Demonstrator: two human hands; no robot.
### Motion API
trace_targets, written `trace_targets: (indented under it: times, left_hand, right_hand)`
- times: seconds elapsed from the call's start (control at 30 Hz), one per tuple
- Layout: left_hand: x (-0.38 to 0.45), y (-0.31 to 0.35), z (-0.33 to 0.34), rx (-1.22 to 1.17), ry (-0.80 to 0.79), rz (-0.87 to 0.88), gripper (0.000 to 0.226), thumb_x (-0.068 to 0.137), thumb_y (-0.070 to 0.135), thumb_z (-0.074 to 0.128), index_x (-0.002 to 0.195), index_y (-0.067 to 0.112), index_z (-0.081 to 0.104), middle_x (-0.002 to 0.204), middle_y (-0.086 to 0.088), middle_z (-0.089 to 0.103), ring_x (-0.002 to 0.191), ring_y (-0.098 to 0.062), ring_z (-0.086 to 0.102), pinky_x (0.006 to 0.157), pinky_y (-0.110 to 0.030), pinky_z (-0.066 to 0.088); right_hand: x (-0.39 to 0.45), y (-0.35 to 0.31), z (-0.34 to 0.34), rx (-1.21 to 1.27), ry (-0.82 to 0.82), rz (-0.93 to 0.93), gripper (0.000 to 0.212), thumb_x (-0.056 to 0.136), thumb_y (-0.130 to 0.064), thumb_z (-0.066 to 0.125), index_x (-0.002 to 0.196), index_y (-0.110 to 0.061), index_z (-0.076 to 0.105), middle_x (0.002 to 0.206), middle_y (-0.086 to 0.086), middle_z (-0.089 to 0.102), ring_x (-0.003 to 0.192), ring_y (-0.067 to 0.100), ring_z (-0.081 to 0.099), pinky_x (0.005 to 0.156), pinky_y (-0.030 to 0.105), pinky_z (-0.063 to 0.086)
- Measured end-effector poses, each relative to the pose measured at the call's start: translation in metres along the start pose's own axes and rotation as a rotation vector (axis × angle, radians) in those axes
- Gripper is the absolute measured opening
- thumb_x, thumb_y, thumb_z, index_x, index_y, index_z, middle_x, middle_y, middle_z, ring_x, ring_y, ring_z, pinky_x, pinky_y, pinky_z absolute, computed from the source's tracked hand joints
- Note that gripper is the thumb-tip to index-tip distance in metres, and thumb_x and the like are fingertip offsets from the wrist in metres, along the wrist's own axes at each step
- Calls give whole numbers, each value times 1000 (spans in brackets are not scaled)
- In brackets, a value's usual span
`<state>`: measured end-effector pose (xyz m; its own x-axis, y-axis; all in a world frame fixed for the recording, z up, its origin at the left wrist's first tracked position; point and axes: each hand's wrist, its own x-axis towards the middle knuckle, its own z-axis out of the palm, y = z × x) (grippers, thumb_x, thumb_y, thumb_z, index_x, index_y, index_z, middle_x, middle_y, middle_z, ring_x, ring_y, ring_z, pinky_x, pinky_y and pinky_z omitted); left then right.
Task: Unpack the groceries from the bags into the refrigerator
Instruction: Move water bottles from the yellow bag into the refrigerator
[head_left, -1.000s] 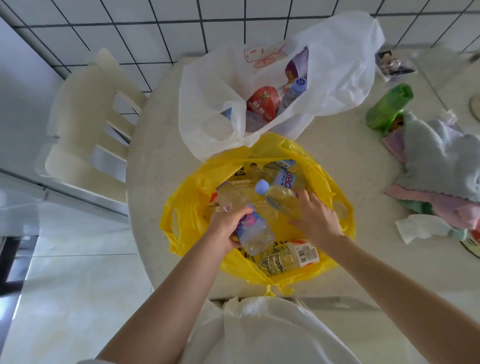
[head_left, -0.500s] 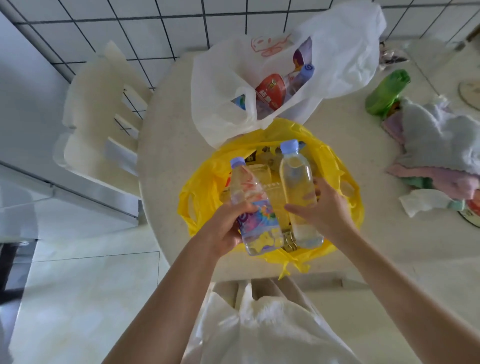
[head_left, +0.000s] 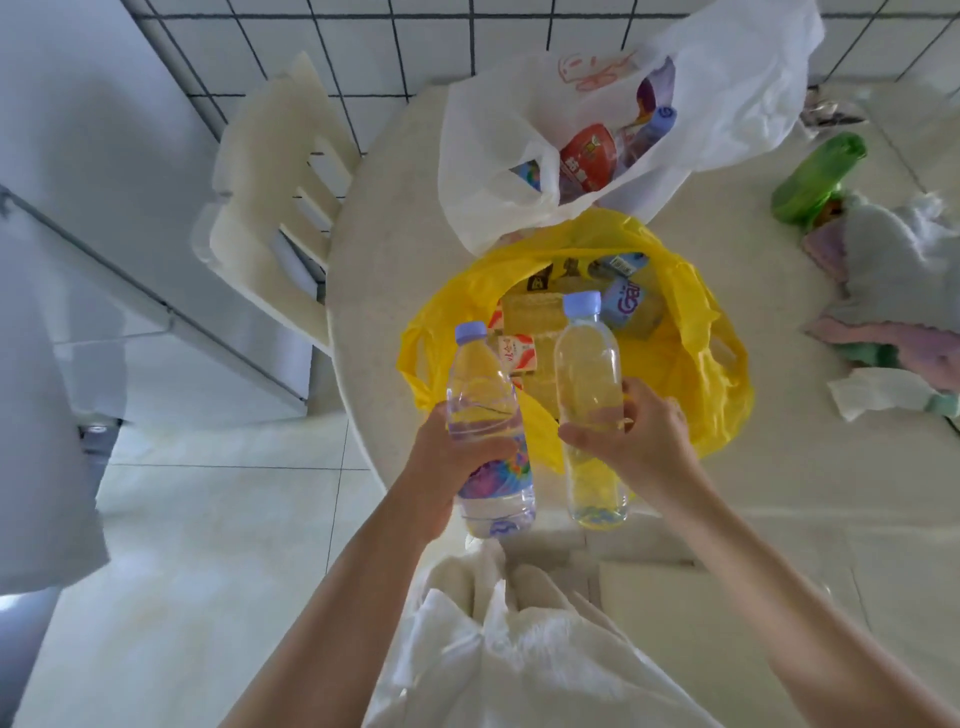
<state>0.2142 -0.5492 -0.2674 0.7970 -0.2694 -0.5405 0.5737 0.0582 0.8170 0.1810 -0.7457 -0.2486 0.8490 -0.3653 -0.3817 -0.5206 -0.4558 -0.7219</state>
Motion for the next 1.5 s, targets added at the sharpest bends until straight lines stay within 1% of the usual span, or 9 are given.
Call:
trace_targets:
  times: [0.07,0.13,0.23,0.37,0.47,0.73,1.03,1.33,1.5]
  left_hand:
    - [-15,-12,0,18,89,3,51,42,19,85,90,29,71,105,-16,72,101,-33,69,92,-57,52]
    - [-35,-26,2,9,181,8,65,40,20,86,102,24,65,105,-14,72,100,-30,70,90,-56,53]
    - [-69,-49,8,-4,333,12,82,34,24,85,111,15,58,103,-13,72,95,-28,71,84,-50,58]
    - [-116,-76,10,-38,482,13,81,35,22,85,110,14,57,98,-8,71,82,-18,72,67,-34,59]
    - [-150,-95,8,-57,585,7,78,38,23,85,110,15,56,99,-6,71,85,-18,72,73,-37,60]
    - [-230,-134,-17,-188,873,11,80,36,26,86,109,27,53,105,0,71,92,-18,71,80,-41,60]
    - [-323,-186,-66,-358,1134,9,73,61,13,90,118,27,47,108,1,65,97,-19,66,75,-30,58]
    - [-422,-240,-161,-346,1269,-23,74,65,19,89,120,29,41,108,3,57,100,-19,60,69,-21,52]
    - [-461,-260,-226,-307,1284,-25,76,67,21,88,127,28,40,117,2,57,104,-23,61,64,-17,51]
  right_hand:
    - [-10,5,2,4,-50,-18,58,62,-42,86,108,-23,55,91,-9,64,81,-4,56,69,34,48]
    - [-18,13,6,-20,-103,-31,61,61,-45,85,109,-23,56,95,-6,67,79,11,63,65,33,50]
    - [-35,25,11,-52,-189,-87,61,62,-45,85,108,-20,54,98,-3,68,81,14,67,74,37,55]
    - [-64,35,17,-88,-326,-178,69,60,-50,83,116,-21,55,98,-4,68,84,15,68,81,43,55]
    - [-85,33,26,-121,-430,-224,81,53,-59,80,117,-20,51,100,-5,69,81,13,70,82,45,55]
    - [-141,13,70,-301,-667,-396,69,66,-49,81,121,-22,49,105,-3,66,86,12,66,85,37,53]
    - [-235,-7,152,-432,-943,-501,68,71,-41,80,126,-24,44,114,-1,61,95,18,64,87,34,51]
    - [-345,-16,249,-439,-1007,-503,70,70,-41,81,127,-26,42,115,-2,62,95,15,63,78,28,49]
    - [-388,-28,303,-388,-979,-460,73,71,-40,81,130,-22,42,117,-1,63,100,19,64,91,39,51]
